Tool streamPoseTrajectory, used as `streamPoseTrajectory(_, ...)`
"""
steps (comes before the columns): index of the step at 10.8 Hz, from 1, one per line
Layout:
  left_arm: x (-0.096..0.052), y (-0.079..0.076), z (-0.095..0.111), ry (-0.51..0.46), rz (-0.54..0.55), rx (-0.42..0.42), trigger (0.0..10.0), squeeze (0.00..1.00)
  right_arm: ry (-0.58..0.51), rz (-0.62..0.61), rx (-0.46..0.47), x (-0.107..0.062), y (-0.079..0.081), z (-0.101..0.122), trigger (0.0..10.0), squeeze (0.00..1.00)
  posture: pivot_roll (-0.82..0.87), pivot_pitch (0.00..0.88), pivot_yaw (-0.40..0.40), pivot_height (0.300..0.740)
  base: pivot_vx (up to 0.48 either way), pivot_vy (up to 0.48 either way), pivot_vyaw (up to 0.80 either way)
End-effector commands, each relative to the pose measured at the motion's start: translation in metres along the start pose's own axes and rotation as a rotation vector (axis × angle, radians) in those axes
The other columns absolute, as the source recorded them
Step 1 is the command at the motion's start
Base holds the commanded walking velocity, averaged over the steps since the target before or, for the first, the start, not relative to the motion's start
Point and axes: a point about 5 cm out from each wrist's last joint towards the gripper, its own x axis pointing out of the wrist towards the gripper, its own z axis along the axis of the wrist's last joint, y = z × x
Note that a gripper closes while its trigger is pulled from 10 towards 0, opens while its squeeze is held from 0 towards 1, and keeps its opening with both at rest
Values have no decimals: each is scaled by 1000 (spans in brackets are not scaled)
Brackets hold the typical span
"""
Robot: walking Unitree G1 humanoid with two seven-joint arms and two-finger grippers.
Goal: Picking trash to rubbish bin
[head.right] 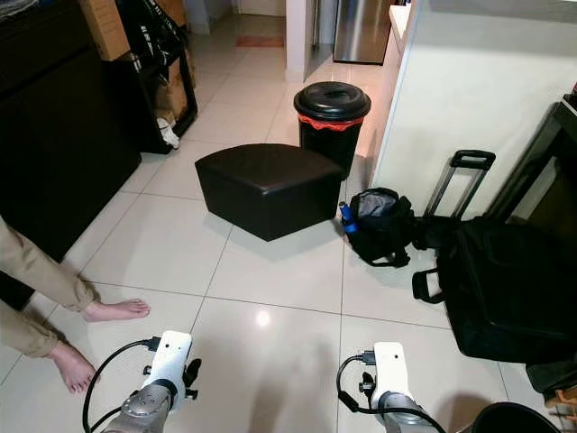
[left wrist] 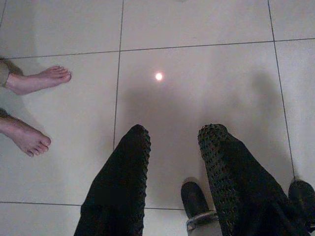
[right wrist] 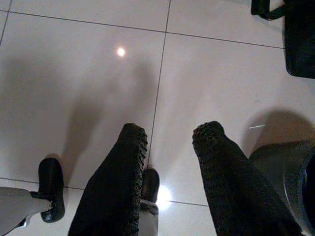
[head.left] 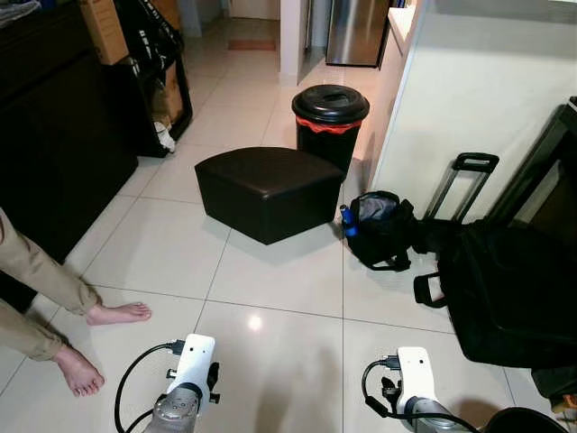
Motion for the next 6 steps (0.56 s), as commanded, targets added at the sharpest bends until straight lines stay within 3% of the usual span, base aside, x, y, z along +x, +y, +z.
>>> streamPoseTrajectory(1, 1, 2, 2, 2, 9, 14, 10000, 0, -8, -8, -2, 1, -2, 3, 10000, 0, -10, 5, 15, 740, 0, 0, 0)
streamPoseTrajectory(6, 1, 4, 2, 10, 9, 17, 10000, 0, -14, -7, 0, 1, -1, 5, 10000, 0, -13, 7, 16, 740, 0, 0, 0)
